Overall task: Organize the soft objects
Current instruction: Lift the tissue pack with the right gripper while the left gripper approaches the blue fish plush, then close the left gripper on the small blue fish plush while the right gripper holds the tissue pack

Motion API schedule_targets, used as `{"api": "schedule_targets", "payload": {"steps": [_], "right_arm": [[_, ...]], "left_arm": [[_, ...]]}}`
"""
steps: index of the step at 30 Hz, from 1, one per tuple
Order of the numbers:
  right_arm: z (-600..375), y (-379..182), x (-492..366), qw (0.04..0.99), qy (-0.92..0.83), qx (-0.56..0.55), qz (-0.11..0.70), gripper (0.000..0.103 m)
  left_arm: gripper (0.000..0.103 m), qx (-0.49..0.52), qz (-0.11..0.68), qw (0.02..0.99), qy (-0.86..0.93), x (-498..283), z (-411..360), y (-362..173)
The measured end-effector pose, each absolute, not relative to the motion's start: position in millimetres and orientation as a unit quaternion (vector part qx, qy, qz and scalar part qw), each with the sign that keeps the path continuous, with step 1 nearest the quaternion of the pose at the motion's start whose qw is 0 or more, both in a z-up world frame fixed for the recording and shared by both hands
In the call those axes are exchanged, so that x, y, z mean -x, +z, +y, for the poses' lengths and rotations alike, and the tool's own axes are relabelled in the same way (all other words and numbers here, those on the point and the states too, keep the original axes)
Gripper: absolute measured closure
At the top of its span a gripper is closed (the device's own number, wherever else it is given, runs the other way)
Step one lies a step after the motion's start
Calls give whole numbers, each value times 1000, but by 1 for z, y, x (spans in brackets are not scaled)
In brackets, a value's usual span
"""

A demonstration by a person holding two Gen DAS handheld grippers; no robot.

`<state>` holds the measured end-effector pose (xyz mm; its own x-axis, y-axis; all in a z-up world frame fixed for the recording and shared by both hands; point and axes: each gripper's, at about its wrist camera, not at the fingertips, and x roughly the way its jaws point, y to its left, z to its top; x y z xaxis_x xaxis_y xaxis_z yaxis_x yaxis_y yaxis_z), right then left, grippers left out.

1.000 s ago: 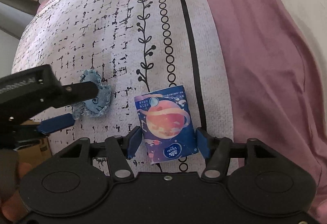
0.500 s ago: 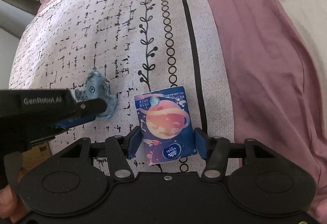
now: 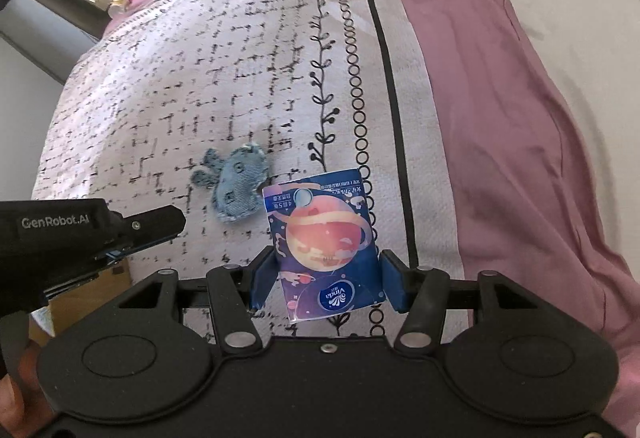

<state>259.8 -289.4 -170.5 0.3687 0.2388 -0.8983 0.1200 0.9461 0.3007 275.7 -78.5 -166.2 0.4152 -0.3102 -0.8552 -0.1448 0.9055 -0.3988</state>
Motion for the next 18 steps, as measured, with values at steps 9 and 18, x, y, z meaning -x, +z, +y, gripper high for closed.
{"api": "schedule_targets", "payload": {"steps": [9, 18], "right_arm": [[-299, -162, -255, 816, 28, -170, 552, 49], [-307, -171, -261, 812, 15, -181, 554, 49]], "left_arm": [[82, 208, 550, 806, -61, -295, -91, -170], [52, 223, 564, 794, -39, -308, -94, -192]]}}
